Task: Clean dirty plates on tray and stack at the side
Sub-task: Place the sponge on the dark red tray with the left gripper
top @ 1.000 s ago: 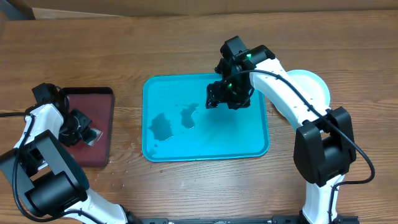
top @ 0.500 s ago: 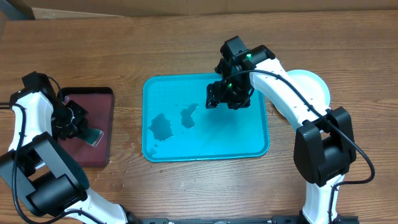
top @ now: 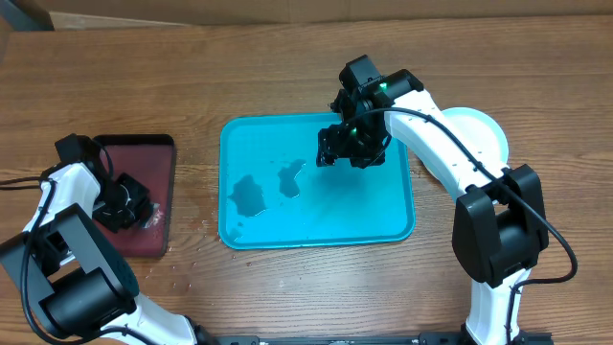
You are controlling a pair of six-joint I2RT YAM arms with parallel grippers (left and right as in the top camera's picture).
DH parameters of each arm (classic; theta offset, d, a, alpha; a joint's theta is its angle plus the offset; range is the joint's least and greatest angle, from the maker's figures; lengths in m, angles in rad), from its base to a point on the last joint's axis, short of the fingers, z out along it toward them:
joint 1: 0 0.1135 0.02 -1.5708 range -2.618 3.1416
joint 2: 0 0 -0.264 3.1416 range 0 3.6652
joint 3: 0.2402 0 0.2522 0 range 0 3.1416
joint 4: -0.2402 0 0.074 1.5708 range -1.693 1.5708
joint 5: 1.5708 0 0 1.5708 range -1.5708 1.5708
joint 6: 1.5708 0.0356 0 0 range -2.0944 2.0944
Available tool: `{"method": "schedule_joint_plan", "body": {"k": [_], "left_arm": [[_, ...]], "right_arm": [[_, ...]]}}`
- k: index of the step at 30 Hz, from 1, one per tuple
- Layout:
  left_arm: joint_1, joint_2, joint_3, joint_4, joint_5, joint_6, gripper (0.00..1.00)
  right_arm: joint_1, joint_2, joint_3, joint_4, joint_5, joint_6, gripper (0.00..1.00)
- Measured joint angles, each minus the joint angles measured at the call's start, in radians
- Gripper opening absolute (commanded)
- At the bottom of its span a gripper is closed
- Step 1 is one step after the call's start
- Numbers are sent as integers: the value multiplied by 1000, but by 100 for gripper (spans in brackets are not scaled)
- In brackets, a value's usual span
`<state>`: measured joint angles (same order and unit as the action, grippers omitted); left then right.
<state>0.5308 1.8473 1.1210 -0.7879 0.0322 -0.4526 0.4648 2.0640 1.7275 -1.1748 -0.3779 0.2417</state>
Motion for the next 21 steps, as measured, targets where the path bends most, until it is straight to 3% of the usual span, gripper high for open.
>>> {"method": "schedule_joint_plan", "body": {"k": [3,6,10,14,16,19,21], "left_arm": [[1,3,29,-67,-3,-2,33],[1,18,114,-246,-3,-5,32],[1,40,330,-467,5,-2,37],[1,29,554,-573,65,51,44],[1,-2,607,-587,109,82,54],[-1,-90,620,-591,169,116,91],[-8,-174,621,-600,198,137,99]], "right_arm": [[0,0,0,0,0,14,80],[0,0,0,2,0,20,80],[0,-7,0,3,6,24,80],[0,-60,0,-7,50,35,81],[0,-116,0,-23,74,41,82],[0,-225,0,-54,110,52,83],[0,-309,0,-82,135,61,83]]}}
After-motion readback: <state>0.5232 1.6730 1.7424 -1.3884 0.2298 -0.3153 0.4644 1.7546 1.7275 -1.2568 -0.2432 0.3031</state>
